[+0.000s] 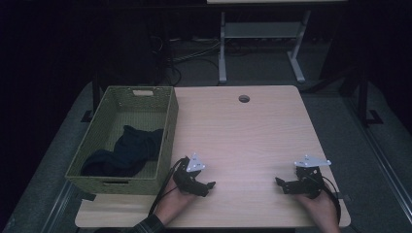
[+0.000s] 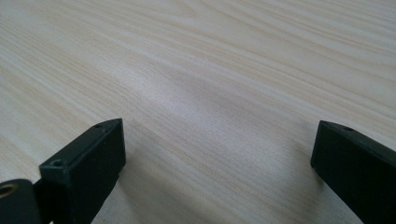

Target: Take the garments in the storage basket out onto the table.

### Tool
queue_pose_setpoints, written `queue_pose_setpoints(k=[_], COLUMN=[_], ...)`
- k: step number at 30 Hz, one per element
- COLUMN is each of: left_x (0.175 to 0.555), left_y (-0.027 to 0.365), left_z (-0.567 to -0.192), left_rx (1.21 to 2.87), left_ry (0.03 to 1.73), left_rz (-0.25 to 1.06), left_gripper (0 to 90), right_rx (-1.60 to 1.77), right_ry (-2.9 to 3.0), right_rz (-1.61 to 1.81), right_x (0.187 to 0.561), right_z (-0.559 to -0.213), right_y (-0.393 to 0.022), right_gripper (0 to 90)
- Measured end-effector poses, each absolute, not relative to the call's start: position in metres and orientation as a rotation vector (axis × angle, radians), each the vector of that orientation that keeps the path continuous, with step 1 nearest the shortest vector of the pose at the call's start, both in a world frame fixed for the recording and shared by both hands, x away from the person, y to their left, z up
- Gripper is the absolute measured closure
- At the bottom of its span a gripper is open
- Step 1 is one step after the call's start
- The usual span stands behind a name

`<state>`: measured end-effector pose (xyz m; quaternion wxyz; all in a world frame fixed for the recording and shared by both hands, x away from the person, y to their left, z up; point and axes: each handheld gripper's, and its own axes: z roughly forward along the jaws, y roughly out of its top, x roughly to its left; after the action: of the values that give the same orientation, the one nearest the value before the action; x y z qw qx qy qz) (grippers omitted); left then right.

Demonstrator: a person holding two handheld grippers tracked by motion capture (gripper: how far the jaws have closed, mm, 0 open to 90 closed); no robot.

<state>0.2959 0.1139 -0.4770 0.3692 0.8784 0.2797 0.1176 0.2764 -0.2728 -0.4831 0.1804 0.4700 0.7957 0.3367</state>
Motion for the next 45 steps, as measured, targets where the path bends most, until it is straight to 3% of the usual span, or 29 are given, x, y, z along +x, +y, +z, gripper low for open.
queue_pose_setpoints(k=[45], left_x=[0.301], left_y=[0.109], left_z=[-0.449], left_rx=[2.223], left_ry=[0.611], left_rz=[0.252], left_gripper=[13.6], right_rx=[1.33], right_ry=[2.247], right_rz=[0.95], right_x=[0.276], right_z=[-0.483], right_y=[-0.273], right_gripper=[2.9])
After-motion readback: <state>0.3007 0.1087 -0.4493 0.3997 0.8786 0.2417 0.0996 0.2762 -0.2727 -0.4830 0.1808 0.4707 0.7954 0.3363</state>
